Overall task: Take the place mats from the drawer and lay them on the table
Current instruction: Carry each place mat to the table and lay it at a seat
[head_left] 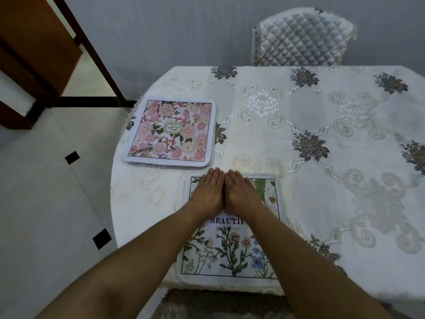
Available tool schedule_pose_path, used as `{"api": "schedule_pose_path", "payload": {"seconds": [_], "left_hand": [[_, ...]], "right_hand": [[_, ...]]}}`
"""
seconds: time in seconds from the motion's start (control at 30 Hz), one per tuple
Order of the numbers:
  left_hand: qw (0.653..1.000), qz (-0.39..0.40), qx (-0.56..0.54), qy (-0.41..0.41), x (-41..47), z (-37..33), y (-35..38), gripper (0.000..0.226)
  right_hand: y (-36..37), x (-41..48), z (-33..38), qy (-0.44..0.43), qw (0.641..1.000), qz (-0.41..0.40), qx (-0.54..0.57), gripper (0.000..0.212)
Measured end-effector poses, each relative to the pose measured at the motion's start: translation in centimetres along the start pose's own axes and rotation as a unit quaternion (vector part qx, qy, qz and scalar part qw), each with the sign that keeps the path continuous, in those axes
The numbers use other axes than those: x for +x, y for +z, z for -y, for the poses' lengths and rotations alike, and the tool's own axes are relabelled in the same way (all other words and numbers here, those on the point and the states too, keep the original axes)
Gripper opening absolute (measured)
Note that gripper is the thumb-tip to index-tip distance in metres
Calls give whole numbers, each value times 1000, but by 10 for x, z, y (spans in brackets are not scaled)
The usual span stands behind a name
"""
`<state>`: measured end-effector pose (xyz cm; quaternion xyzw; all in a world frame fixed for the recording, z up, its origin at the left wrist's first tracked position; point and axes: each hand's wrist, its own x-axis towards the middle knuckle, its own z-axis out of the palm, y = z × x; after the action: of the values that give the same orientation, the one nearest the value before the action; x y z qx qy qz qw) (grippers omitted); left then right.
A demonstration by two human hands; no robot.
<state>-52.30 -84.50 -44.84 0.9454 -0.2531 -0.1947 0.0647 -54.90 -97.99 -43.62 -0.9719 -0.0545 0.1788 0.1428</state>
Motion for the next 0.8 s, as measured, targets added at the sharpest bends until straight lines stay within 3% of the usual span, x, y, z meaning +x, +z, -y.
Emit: {"api": "schedule_pose_path", "payload": {"seconds": [0.23, 0.57, 0.8], "left_hand": [[997, -69, -20, -14, -28, 28, 9, 70], [996, -50, -31, -71, -49, 30, 13, 67], [987, -110, -60, -97, -151, -12, 64, 66]], "right_hand": [[-9, -20, -48, 30, 999, -45, 3, 60], [-13, -50, -74, 94, 995, -10, 10, 58], [73, -191, -36, 77, 991, -88, 61, 71]]}}
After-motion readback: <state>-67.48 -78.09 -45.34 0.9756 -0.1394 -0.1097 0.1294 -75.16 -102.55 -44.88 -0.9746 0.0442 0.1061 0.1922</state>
